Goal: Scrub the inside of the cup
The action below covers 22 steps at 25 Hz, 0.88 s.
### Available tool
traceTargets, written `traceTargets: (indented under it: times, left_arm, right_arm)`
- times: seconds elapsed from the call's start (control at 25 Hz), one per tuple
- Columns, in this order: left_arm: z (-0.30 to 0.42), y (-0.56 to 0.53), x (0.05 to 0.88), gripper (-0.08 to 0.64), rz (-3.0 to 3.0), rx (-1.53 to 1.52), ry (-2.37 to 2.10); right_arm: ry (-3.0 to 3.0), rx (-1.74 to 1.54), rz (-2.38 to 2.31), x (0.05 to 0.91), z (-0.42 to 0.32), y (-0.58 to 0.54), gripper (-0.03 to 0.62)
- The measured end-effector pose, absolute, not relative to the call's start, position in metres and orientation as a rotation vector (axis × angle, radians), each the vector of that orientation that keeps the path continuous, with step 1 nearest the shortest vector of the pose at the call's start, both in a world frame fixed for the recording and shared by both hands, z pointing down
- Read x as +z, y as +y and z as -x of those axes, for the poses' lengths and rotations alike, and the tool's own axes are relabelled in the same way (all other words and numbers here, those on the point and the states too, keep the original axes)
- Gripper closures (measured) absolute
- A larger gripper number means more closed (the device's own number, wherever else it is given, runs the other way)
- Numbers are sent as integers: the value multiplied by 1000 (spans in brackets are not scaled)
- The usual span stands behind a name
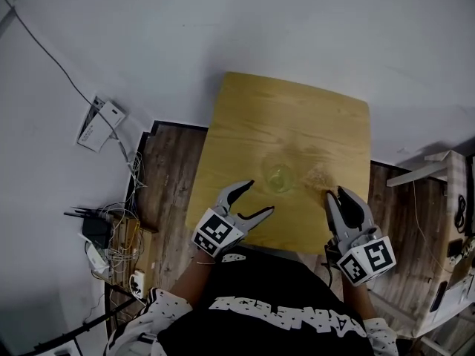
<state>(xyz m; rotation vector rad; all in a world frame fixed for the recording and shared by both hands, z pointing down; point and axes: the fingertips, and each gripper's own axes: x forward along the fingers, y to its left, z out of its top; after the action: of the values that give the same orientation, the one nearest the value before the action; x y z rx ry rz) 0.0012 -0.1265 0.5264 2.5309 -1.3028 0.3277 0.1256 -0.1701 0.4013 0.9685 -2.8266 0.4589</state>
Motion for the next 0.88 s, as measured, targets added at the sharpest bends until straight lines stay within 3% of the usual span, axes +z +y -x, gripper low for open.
traceTargets:
  times: [0.44,0.88]
  left_arm:
    - [-8,-167,584,146,-2551,477,-1048]
    - [-36,-190,612,144,-2607,566,-852]
  right_arm:
    - [-2736,518,-1201,400,-127,-178,500]
    - [-2627,522,-1436,396,-144,-165,500]
